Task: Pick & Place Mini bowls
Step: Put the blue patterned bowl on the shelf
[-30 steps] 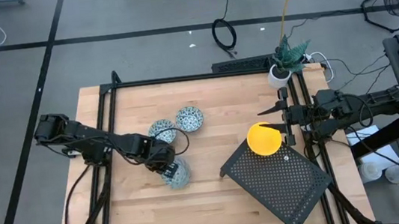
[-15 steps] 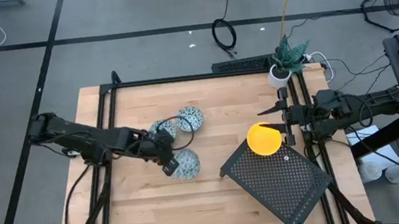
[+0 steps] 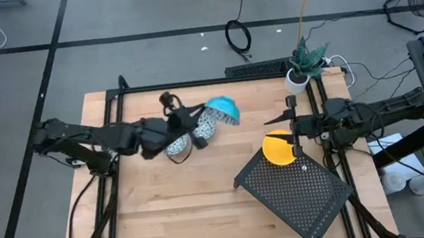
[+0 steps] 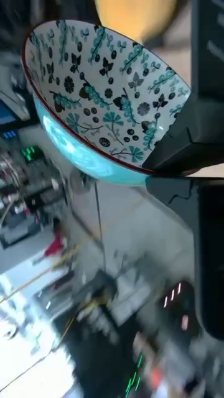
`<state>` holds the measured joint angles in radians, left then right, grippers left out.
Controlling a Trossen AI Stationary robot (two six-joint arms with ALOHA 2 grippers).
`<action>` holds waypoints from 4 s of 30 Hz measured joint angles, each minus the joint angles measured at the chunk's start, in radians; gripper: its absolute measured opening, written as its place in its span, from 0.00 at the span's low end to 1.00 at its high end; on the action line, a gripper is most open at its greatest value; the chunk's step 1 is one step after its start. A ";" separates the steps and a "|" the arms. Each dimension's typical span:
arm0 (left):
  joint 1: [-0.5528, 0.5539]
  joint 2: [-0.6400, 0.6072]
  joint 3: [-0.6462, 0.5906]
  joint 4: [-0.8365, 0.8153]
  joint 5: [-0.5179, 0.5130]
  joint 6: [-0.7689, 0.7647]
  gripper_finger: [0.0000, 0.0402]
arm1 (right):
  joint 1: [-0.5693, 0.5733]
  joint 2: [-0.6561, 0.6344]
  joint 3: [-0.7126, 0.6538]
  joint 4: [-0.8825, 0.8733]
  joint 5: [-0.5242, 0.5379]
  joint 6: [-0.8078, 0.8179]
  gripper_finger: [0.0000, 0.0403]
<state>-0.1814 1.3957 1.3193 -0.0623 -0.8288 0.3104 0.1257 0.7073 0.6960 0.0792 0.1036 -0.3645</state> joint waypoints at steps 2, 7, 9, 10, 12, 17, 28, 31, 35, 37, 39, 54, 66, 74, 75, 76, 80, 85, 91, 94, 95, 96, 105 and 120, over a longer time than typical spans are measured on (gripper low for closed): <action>0.017 0.039 -0.003 0.112 -0.037 0.111 0.02 | 0.000 0.038 0.000 0.038 0.000 -0.008 0.35; 0.052 0.116 -0.003 0.291 -0.112 0.316 0.02 | 0.000 0.132 0.000 0.159 0.060 -0.080 0.35; 0.064 0.143 -0.003 0.335 -0.146 0.380 0.02 | 0.000 0.172 0.000 0.219 0.147 -0.150 0.37; 0.072 0.160 -0.004 0.369 -0.154 0.407 0.02 | 0.000 0.188 0.000 0.235 0.199 -0.196 0.38; 0.087 0.182 -0.004 0.430 -0.145 0.457 0.02 | 0.000 0.225 0.000 0.309 0.292 -0.286 0.43; 0.122 0.204 -0.004 0.491 -0.083 0.514 0.02 | -0.002 0.308 0.000 0.524 0.354 -0.388 0.58; 0.140 0.204 -0.003 0.492 0.001 0.493 0.01 | -0.034 0.435 0.000 0.785 0.568 -0.505 0.64; 0.147 0.204 -0.003 0.513 -0.014 0.504 0.01 | -0.028 0.441 0.000 0.790 0.597 -0.508 0.62; 0.155 0.204 -0.003 0.549 -0.016 0.553 0.01 | -0.004 0.438 0.000 0.780 0.636 -0.458 0.59; 0.160 0.204 -0.003 0.550 -0.013 0.563 0.01 | 0.019 0.440 0.000 0.765 0.673 -0.454 0.59; 0.166 0.204 -0.003 0.550 -0.017 0.575 0.01 | 0.037 0.440 0.000 0.761 0.729 -0.462 0.59; 0.127 0.204 -0.003 0.538 0.061 0.491 0.01 | -0.027 0.439 0.000 0.792 0.779 -0.482 0.55; 0.122 0.200 -0.003 0.447 0.058 0.335 0.01 | -0.038 0.438 -0.001 0.888 0.671 -0.429 0.19; 0.099 0.203 -0.005 0.348 0.130 0.206 0.08 | -0.090 0.429 0.000 0.878 0.674 -0.467 0.02; 0.092 0.203 -0.005 0.342 0.120 0.184 0.09 | -0.090 0.423 0.000 0.865 0.671 -0.467 0.01; 0.083 0.200 -0.005 0.336 0.116 0.164 0.10 | -0.090 0.417 0.000 0.854 0.662 -0.468 0.01; 0.041 0.193 -0.004 0.251 0.133 0.116 0.14 | -0.085 0.394 -0.001 0.810 0.632 -0.464 0.01; -0.008 0.176 -0.002 0.127 0.237 0.040 0.16 | -0.068 0.352 0.029 0.692 0.640 -0.419 0.00; -0.027 0.103 -0.001 0.003 0.452 0.028 0.16 | -0.011 0.303 0.121 0.475 0.647 -0.355 0.00; -0.012 0.067 -0.002 -0.077 0.519 0.030 0.16 | 0.054 0.279 0.215 0.327 0.653 -0.317 0.00; -0.003 0.050 -0.002 -0.126 0.540 0.030 0.17 | 0.082 0.277 0.255 0.271 0.654 -0.295 0.00; 0.010 0.032 -0.005 -0.168 0.566 0.027 0.17 | 0.111 0.277 0.299 0.211 0.651 -0.269 0.00; 0.186 -0.060 -0.143 -0.109 0.953 0.043 0.17 | 0.339 0.429 0.801 -0.537 0.650 0.139 0.00; 0.334 -0.160 -0.397 0.144 0.990 -0.104 0.17 | 0.401 0.659 1.163 -1.355 -0.144 1.029 0.00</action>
<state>0.1527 1.2354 0.9221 0.0817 0.1608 0.2061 0.5269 1.3666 1.8594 -1.2753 -0.0402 0.6647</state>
